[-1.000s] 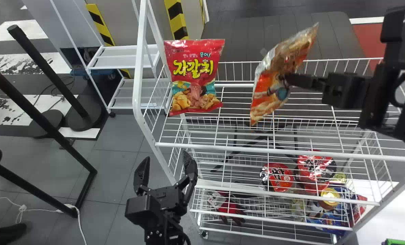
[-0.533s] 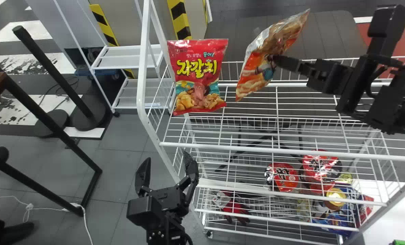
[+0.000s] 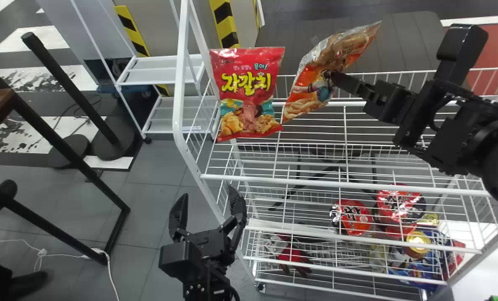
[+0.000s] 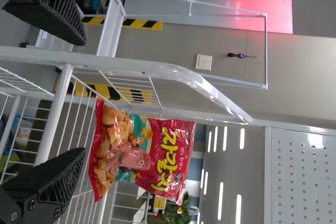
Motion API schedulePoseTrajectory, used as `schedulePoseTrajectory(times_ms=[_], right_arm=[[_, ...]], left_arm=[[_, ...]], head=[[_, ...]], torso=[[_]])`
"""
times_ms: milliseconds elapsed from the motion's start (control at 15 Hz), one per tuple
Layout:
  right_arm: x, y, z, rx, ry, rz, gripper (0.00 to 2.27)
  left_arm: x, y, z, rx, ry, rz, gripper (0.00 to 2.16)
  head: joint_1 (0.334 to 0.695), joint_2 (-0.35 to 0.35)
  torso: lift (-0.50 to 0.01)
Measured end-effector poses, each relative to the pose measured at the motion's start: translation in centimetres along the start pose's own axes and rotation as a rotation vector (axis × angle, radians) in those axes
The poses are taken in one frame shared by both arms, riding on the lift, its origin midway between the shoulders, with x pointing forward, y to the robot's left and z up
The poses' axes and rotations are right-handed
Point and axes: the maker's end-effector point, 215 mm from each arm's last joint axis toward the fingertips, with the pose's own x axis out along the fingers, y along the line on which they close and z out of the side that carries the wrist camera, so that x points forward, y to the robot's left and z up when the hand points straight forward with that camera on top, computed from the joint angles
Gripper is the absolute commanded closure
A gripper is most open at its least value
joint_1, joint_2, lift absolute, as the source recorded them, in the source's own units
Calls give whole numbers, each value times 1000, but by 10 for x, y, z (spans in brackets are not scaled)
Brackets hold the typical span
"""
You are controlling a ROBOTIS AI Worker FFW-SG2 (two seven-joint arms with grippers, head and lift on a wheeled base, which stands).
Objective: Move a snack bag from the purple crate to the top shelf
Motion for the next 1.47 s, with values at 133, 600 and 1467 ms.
schedulePoseTrajectory(times_ms=[133, 600, 1467], right_arm=[[5, 0, 1, -18, -25, -23, 2088], [13, -2, -7, -29, -72, -137, 2088], [20, -1, -13, -4, -133, -371, 2088]], left_arm=[[0, 1, 1, -1, -6, 0, 93], [-1, 0, 3, -2, -16, -16, 93], [-1, 3, 2, 0, -19, -17, 97]], head=[[695, 256], [695, 258], [695, 270]], torso=[[0], [0], [0]])
